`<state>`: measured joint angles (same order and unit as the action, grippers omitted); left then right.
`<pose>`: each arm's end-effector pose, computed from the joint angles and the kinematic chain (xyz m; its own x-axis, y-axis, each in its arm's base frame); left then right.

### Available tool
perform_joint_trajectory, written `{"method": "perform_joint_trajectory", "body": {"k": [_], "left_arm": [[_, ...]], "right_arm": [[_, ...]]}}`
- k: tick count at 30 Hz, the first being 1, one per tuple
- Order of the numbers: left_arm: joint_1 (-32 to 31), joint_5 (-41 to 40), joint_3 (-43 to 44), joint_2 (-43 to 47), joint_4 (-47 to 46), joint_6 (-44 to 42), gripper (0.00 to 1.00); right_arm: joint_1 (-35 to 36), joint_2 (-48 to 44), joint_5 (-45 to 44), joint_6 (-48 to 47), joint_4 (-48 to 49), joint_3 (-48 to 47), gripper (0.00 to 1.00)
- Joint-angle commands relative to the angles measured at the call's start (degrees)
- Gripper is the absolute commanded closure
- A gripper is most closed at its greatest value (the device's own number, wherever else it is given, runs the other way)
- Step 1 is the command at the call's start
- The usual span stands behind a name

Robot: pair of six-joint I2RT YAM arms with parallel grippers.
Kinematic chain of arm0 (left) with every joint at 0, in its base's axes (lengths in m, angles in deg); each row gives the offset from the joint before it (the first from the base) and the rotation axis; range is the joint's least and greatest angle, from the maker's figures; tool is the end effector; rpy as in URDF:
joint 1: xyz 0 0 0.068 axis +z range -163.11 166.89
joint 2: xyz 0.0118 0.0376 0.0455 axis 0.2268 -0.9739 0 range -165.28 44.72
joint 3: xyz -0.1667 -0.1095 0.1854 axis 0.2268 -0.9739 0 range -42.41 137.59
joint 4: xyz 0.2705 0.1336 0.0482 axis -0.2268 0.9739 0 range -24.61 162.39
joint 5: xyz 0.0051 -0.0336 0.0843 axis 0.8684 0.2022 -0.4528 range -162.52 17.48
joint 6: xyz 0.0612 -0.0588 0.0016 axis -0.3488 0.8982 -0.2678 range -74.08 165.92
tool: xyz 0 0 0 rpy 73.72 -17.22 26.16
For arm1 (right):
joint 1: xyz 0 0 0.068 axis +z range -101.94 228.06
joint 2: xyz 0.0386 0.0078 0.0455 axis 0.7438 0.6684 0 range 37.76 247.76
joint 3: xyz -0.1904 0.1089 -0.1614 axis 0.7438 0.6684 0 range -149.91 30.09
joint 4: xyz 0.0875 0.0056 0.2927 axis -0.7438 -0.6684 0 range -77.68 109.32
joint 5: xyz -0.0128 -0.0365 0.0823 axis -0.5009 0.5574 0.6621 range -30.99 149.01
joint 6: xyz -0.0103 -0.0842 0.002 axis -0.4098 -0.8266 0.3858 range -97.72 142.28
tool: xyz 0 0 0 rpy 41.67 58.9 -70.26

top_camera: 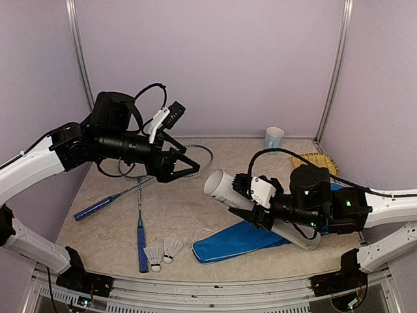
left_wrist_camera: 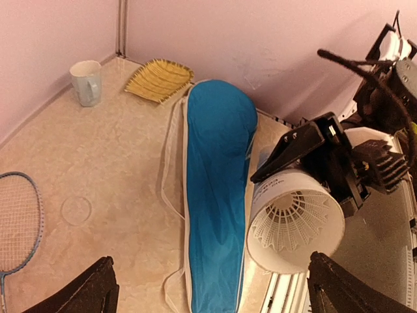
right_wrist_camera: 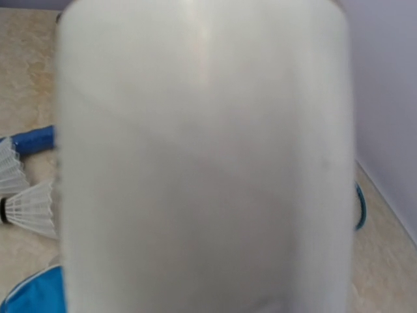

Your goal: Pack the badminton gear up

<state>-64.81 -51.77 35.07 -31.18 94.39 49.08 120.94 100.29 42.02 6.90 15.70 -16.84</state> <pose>0.2105 -0.3093 0.3709 -0.3361 0.3425 -0.8773 0.9117 0.3521 -0.2118 0.1187 0.3115 0.2790 0.1275 -0.4478 -0.8850 -0.8287 0.4422 -0.3432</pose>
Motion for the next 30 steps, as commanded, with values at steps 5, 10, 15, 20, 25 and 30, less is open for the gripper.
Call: {"method": "perform_joint_trajectory", "body": {"k": [5,10,15,20,25,30], "left_arm": [[9.0,0.9,-10.0,4.3,6.5,2.1,0.04],[8.8,-5.1,-18.3,0.6,10.9,4.2,0.11],[5.8,-11.7,-19.7,-3.9,14.1,6.2,0.16],[2.0,-12.8,-19.0,-10.0,14.5,5.7,0.17],[0.0,-11.5,-17.8,-15.0,14.1,3.8,0.23],[-0.7,-9.6,-17.9,-16.9,13.7,3.2,0.38]], "right_arm": [[-1.2,-2.4,-0.5,4.7,0.2,1.9,0.70],[-1.3,-2.7,1.3,6.2,-0.4,2.8,0.70],[-1.3,-3.6,2.2,7.1,0.4,3.8,0.70],[-1.3,-4.0,2.8,7.4,0.8,4.4,0.70],[-1.3,-4.6,3.2,7.6,0.9,4.9,0.70],[-1.3,-5.3,3.1,7.8,0.8,5.2,0.70]]}}
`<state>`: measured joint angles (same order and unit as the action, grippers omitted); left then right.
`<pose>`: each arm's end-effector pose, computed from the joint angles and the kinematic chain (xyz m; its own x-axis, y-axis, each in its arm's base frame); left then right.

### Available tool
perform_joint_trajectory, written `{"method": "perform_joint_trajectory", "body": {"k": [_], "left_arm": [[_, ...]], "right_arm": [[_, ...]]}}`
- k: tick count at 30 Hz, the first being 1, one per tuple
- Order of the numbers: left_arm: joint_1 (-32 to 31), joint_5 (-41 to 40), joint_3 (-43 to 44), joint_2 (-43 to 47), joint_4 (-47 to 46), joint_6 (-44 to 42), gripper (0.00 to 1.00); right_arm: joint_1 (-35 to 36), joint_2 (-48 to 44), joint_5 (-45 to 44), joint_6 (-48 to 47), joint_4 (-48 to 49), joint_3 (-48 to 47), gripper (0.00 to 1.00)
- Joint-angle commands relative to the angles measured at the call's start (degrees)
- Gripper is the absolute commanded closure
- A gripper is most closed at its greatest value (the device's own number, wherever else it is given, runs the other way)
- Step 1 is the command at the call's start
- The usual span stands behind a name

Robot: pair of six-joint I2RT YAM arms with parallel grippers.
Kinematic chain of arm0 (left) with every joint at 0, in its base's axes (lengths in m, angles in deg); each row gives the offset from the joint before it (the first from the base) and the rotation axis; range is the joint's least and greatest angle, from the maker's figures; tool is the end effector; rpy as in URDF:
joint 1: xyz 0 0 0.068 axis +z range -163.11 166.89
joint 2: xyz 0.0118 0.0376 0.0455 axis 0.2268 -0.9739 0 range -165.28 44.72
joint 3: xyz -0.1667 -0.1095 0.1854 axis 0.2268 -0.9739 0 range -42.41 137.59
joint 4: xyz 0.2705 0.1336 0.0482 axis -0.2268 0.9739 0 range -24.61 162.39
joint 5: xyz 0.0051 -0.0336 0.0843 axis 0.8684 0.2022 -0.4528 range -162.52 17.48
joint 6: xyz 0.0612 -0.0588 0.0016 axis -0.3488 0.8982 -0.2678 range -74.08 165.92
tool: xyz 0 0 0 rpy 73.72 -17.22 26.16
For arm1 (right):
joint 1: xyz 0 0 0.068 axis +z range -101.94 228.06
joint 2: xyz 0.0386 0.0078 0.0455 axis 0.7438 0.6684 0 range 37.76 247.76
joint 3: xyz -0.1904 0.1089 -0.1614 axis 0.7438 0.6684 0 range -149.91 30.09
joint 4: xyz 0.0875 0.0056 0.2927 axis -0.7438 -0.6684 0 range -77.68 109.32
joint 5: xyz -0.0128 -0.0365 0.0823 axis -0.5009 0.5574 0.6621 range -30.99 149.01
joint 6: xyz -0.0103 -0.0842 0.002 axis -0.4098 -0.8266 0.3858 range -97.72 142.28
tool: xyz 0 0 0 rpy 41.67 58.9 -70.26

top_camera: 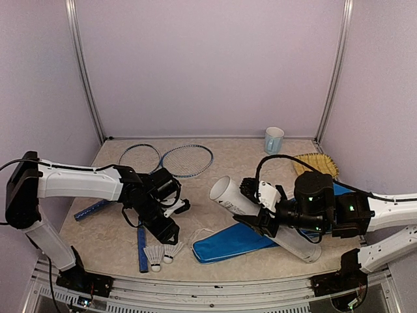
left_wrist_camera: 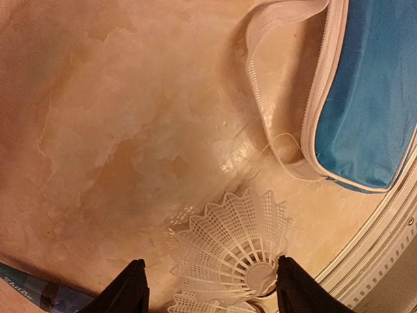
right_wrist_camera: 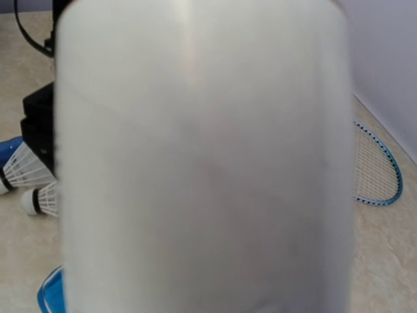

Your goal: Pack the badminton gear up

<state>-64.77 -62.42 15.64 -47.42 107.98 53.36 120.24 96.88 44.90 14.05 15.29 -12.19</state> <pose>0.2000 -0.2740 0.1196 -0.7017 0.6819 -0.2064 0.7124 0.6729 -0.1991 0.1146 0.2971 0.2606 0.0144 -0.4091 -0.9124 -0.8604 0.4598 -0.2197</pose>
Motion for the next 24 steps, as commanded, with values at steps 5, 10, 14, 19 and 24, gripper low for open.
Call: {"method": "perform_joint_trajectory", "body": {"k": [5,10,14,19,24], "left_arm": [[-1.9,3.1,1.2,-0.3,-0.1,-1.4,0.54],[-2.7,5.4,1.0,0.3,-0.6,-1.7,0.80],[-2.6,4.3,2.1,1.5,-0.1,-1.8,1.00],[0.7,0.4,6.1,4.6,0.3,-1.7,1.00],[7.3,-1.0,12.2,11.2,-3.9,-0.6,1.00]], "right_arm": [[-0.6,-2.2,-0.2,0.4,1.3,0.8,0.70],[-0.6,-2.2,-0.4,0.2,1.2,0.7,0.70],[-0.6,-2.6,-0.5,0.6,1.2,1.0,0.70],[-0.6,-2.6,-0.9,1.0,1.5,1.2,0.70],[-0.6,-1.6,-1.4,1.6,2.0,1.1,0.70]]}}
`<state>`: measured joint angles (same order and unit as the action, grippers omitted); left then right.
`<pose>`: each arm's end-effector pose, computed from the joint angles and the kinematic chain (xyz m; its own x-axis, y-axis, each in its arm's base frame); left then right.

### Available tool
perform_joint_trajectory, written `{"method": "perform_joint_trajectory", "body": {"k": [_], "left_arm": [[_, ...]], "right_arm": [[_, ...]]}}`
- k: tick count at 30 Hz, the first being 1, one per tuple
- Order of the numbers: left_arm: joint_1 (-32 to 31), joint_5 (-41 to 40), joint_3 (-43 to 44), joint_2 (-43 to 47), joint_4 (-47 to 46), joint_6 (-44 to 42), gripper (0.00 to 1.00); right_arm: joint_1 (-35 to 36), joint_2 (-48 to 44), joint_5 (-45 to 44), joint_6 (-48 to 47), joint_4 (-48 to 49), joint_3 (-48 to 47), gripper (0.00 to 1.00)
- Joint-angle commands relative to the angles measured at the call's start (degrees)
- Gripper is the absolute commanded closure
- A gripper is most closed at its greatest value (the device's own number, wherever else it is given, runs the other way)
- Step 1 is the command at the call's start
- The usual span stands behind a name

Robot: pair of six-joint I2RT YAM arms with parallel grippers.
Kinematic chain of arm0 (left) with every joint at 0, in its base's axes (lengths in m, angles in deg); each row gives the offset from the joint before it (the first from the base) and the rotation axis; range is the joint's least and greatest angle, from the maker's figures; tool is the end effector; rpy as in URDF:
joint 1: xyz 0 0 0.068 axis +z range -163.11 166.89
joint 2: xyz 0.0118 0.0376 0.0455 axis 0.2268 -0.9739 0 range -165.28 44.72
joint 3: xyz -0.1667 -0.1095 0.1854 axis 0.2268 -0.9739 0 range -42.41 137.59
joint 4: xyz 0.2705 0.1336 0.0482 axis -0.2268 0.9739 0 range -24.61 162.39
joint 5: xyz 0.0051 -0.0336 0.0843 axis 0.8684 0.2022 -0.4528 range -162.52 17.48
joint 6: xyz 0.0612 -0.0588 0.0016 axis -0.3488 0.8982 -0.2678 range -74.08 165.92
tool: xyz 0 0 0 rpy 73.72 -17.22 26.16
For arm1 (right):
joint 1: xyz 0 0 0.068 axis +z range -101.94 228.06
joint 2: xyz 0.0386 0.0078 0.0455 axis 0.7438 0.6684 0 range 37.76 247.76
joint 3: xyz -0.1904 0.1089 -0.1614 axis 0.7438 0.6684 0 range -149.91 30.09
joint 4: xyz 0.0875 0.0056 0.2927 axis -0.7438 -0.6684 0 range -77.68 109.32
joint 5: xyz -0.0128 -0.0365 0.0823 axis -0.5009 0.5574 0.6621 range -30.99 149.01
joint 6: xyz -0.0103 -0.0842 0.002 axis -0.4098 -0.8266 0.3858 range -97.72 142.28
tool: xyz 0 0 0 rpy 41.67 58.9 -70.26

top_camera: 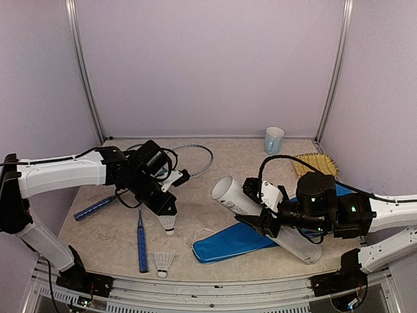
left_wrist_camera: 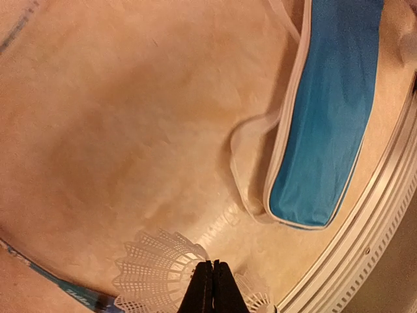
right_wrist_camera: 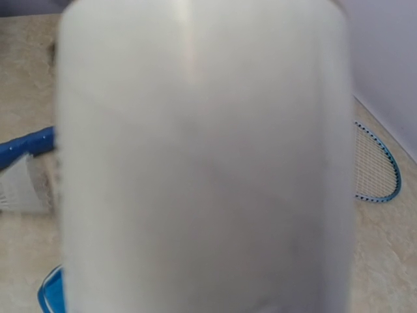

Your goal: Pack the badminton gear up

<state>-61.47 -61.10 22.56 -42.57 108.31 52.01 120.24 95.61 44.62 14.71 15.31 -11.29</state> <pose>0.2293 -0.2801 0.1879 -0.6835 0.6123 -0.3974 0.7192 0.6579 -0.2232 0.1135 0.2927 0.2604 0.0060 -0.3983 -0.9172 -0.8576 0.4696 -0.2096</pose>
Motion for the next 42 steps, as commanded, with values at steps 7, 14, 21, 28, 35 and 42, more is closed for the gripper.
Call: {"method": "perform_joint_trajectory", "body": {"k": [7,14,21,28,35,42], "left_arm": [[1.8,1.9,6.8,21.0,-19.6,1.4,1.00],[-4.7,5.5,6.5,24.1,-26.0,2.5,1.00],[-8.8,6.9,4.1,21.5,-32.5,4.2,1.00],[-11.3,10.7,3.5,16.8,-38.0,6.1,1.00],[-11.5,11.3,3.3,16.0,-35.0,5.3,0.84],[-8.7,8.6,5.4,20.3,-27.9,2.9,0.34]], "right_arm": [[-0.6,2.5,-1.7,0.9,3.1,-0.7,0.70],[-0.6,5.7,-1.4,0.7,6.0,-1.9,0.71],[-0.6,6.8,0.7,0.1,11.6,-2.5,0.71],[-0.7,6.1,2.2,-1.2,15.1,-2.8,0.71],[-0.6,3.7,3.2,-1.5,17.4,-0.8,0.71],[-0.6,2.1,4.0,-4.3,12.7,-0.7,0.71]]}}
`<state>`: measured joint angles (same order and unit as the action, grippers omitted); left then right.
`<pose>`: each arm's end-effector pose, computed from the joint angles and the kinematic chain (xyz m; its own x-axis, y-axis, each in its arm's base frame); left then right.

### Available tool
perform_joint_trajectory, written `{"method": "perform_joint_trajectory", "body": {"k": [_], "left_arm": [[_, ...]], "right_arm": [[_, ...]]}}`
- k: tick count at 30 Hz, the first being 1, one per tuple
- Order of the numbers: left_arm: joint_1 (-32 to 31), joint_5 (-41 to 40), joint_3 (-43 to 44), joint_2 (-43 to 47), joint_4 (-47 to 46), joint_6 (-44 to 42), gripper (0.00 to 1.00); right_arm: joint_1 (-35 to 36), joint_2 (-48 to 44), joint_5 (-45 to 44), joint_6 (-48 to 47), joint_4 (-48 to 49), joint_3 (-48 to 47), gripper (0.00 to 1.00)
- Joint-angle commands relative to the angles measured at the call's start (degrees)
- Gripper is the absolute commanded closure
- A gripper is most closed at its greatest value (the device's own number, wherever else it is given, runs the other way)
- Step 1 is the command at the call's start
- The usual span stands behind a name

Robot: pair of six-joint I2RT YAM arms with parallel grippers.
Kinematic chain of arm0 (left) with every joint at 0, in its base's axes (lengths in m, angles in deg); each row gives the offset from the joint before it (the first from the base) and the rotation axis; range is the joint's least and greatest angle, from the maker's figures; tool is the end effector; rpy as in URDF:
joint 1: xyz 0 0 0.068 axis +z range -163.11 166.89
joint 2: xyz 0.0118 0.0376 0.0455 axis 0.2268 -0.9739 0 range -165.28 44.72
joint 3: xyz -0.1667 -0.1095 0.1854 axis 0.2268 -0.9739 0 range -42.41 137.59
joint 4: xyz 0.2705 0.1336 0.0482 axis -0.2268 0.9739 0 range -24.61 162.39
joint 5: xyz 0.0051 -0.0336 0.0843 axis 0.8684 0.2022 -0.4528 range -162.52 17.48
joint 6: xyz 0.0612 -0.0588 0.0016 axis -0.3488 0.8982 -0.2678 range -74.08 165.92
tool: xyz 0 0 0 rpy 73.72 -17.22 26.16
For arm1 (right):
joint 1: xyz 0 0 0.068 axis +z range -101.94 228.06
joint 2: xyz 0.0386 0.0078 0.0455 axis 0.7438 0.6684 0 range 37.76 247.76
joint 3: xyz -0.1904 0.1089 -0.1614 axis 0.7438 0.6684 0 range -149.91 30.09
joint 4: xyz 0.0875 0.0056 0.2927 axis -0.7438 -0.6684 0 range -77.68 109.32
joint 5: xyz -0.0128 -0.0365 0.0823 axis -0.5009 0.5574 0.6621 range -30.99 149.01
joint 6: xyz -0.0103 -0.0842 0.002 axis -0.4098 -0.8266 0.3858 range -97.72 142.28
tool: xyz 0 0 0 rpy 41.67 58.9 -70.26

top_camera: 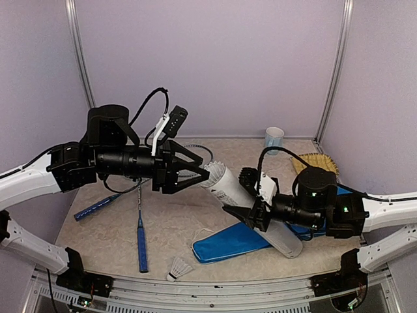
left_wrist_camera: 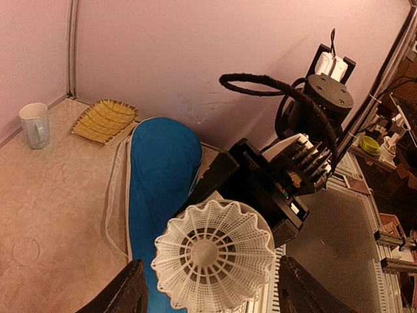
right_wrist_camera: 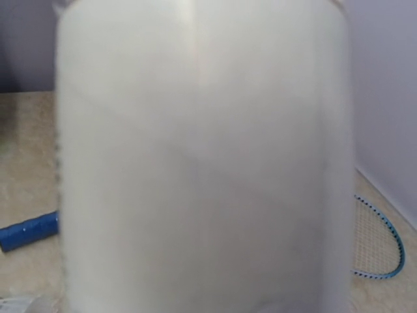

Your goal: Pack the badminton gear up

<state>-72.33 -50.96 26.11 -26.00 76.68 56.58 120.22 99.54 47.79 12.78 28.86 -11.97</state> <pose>0.1638 -0.3285 0.3775 -0.2989 0.1657 -0.9398 0.9429 0.2030 -0.2641 0.1164 0.3144 0.2779 0.0911 -0.2455 -0.9651 -0.8720 0.4484 -0.1964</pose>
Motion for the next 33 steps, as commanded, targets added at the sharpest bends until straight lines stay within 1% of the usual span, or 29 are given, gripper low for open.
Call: {"method": "perform_joint_trajectory", "body": {"k": [1,4,7,11,13,18,22,26,30,31,33], "left_arm": [[3.1,-1.4,2.1,4.4,4.3,-1.8,0.32],[5.3,-2.1,3.6,4.3,8.5,-3.2,0.28],[5.5,-3.2,6.1,1.1,13.9,-4.8,0.28],[3.4,-4.5,8.5,-3.9,19.4,-6.4,0.32],[2.0,-6.4,9.5,-6.0,21.4,-7.0,0.35],[1.3,-9.8,10.2,-9.7,23.6,-6.7,0.41],[1.0,-10.1,11.3,-13.5,23.6,-6.0,0.48],[-0.7,-8.7,13.3,-18.5,22.0,-5.9,0.50],[-2.0,-5.6,14.6,-23.0,19.5,-6.3,0.49],[-2.1,-4.3,14.8,-23.8,18.8,-6.4,0.47],[-2.3,-1.1,14.5,-23.9,17.5,-7.1,0.38]], "right_arm": [[-0.6,-2.1,0.9,-2.8,-1.9,-0.2,0.71],[-0.6,-2.4,1.2,-4.0,-5.0,-1.5,0.71],[-0.5,-2.2,1.9,-4.9,-7.9,-3.2,0.71],[-0.5,-1.0,2.3,-5.4,-10.8,-5.5,0.71],[-0.5,-0.3,2.4,-5.5,-11.7,-6.3,0.71],[-0.5,0.5,3.0,-5.9,-11.7,-7.0,0.71],[-0.4,1.1,3.5,-6.5,-10.7,-7.3,0.71],[-0.4,2.1,4.1,-6.9,-9.1,-7.6,0.72],[-0.4,2.8,4.4,-7.4,-7.6,-8.0,0.72],[-0.4,2.8,4.3,-7.4,-7.1,-7.9,0.72],[-0.4,2.6,3.8,-7.2,-6.4,-7.5,0.72]]}}
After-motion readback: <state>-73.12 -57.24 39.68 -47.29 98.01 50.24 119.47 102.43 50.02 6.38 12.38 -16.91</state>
